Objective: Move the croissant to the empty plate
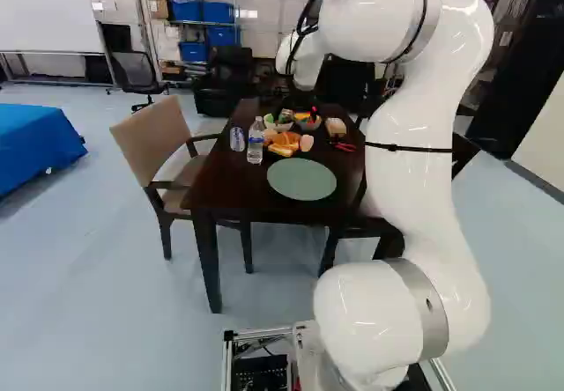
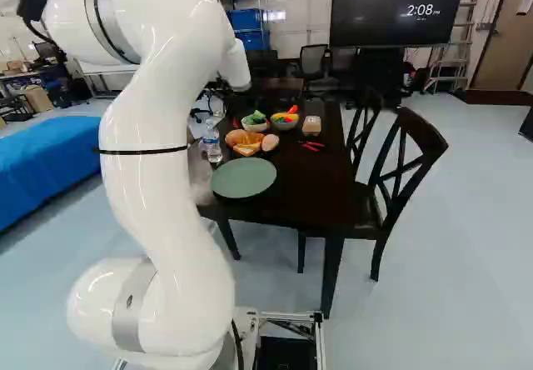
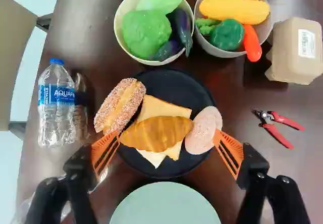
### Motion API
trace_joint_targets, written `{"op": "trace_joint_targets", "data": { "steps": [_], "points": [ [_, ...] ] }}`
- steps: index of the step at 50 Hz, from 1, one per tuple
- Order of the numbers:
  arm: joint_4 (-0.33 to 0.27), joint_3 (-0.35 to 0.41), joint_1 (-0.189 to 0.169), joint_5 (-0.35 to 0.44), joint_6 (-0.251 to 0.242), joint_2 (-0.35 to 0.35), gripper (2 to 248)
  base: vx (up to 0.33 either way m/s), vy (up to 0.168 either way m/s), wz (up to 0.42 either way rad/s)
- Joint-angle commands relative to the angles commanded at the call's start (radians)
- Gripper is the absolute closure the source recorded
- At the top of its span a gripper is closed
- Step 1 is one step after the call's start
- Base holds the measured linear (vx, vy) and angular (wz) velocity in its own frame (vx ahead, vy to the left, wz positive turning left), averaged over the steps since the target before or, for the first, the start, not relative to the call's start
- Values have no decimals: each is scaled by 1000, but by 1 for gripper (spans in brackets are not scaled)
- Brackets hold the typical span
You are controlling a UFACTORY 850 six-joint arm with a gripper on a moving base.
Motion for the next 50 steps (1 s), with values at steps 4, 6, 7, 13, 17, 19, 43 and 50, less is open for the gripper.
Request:
{"op": "trace_joint_targets", "data": {
  "steps": [4,6,7,13,17,19,43,50],
  "points": [
    [0,0,0,0,0,0,3,0,0,0],
    [0,0,0,0,0,0,3,0,0,0],
    [0,0,0,0,0,0,3,0,0,0],
    [0,0,0,0,0,0,3,0,0,0],
    [0,0,0,0,0,0,3,0,0,0],
    [0,0,0,0,0,0,3,0,0,0],
    [0,0,0,0,117,0,3,0,0,0],
    [0,0,0,0,190,0,3,0,0,0]
  ]
}}
